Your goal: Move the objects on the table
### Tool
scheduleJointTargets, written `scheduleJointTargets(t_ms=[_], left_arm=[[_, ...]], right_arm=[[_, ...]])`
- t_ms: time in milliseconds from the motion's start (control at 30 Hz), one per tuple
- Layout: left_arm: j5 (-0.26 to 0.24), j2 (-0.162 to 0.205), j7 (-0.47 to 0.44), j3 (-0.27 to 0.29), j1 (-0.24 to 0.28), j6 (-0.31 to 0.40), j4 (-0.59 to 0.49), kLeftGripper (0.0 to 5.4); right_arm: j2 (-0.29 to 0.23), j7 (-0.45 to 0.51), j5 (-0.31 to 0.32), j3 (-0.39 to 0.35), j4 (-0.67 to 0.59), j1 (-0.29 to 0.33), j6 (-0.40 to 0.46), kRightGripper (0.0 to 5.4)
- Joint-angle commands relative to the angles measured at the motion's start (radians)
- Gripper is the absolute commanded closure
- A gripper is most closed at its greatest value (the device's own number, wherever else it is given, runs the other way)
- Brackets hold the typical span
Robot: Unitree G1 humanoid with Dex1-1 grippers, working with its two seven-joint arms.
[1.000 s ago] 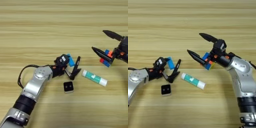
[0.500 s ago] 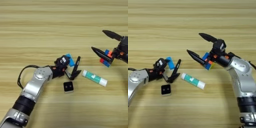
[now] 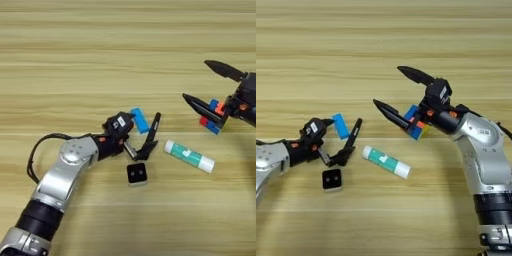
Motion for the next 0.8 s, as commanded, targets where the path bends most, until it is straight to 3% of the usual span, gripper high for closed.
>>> scheduleJointTargets(t_ms=[33, 233, 800], left_arm=[[-0.007, 0.014, 0.0, 0.014, 0.008, 0.027, -0.033, 0.0], [-0.016, 0.03, -0.026, 0.013, 0.018, 0.058, -0.066, 0.0], [-0.089, 0.054, -0.115, -0.003, 0.0, 0.247, -0.121, 0.0]], right_arm=[[0.0, 0.002, -0.003, 0.003, 0.009, -0.022, -0.004, 0.05], [-0.001, -0.001, -0.005, 0.002, 0.009, -0.026, -0.003, 0.05], [0.003, -0.008, -0.012, 0.006, 0.003, -0.027, -0.006, 0.05]])
